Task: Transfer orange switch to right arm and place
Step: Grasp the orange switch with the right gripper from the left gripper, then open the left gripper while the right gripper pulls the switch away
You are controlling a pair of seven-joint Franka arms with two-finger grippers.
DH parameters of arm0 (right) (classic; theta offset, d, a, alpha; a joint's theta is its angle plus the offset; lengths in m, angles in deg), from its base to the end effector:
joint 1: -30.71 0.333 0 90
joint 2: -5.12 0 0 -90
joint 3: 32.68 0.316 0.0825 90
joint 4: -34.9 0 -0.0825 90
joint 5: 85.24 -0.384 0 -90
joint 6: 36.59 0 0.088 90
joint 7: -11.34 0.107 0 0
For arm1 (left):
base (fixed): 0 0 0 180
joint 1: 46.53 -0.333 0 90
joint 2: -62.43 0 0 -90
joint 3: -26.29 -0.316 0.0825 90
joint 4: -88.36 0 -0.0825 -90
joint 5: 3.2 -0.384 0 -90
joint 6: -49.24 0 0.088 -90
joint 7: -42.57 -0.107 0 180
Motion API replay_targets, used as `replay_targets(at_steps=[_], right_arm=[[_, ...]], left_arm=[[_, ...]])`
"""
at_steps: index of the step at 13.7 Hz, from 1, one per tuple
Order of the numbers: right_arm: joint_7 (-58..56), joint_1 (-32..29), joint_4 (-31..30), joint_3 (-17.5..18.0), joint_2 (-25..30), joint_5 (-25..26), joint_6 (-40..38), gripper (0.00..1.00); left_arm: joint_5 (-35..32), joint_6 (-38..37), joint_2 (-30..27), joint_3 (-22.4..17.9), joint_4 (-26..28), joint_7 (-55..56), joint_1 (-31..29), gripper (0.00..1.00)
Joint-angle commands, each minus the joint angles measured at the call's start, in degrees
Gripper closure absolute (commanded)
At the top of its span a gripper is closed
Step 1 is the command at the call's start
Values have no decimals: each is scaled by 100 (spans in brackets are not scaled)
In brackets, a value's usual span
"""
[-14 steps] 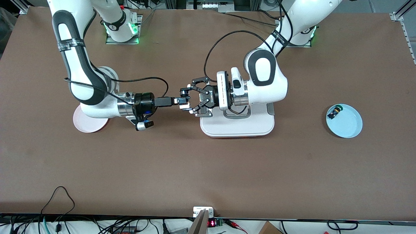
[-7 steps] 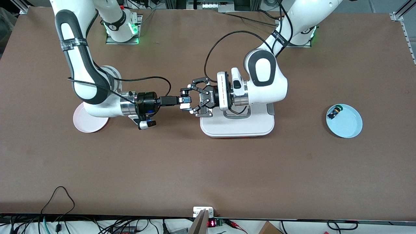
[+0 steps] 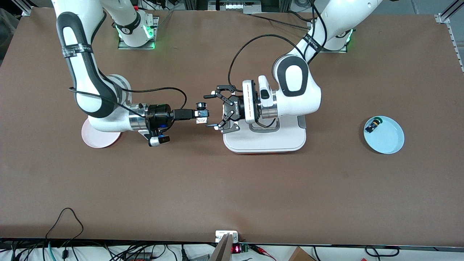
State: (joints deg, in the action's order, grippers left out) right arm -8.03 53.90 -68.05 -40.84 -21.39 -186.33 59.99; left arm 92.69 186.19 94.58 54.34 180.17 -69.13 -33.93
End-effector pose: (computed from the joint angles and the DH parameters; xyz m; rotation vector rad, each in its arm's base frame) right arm 0.6014 0.2703 0.3462 -1.5505 0.2237 0.3298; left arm 0.5742 -0.4288 0.3742 1.4866 -1.0510 1.0309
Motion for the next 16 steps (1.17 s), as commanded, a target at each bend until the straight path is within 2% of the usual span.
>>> replay_targets(at_steps=[1,4,5,7,9,12,14,16], right_arm=[[30,-243,82,7,23,98,-226,100],[21,-709,450,-2,-3,1186,-692,100],[21,-814,564,-11,5,1546,-797,100],[135,-1043,906,-11,14,2450,-930,100],[267,-1245,1319,-11,23,3556,-1035,100],[276,-1360,1961,-81,84,5060,-1396,100],[268,-1124,1884,-186,408,6455,-1047,100],[189,-1079,1333,-178,838,7731,-362,100]], left_arm=[[141,-72,-174,25,83,-177,-117,0],[18,-81,-446,-10,144,-185,-372,0],[-348,-81,-551,-28,144,-186,-451,0],[-1794,-90,-683,16,57,-124,-784,0],[-2476,-500,-710,-1,-31,-72,-969,0],[-2698,-758,-684,-19,-84,-54,-1049,0],[-2611,-775,-666,16,-58,129,-1101,0],[-2619,-915,-675,34,-93,1101,-1111,0]])
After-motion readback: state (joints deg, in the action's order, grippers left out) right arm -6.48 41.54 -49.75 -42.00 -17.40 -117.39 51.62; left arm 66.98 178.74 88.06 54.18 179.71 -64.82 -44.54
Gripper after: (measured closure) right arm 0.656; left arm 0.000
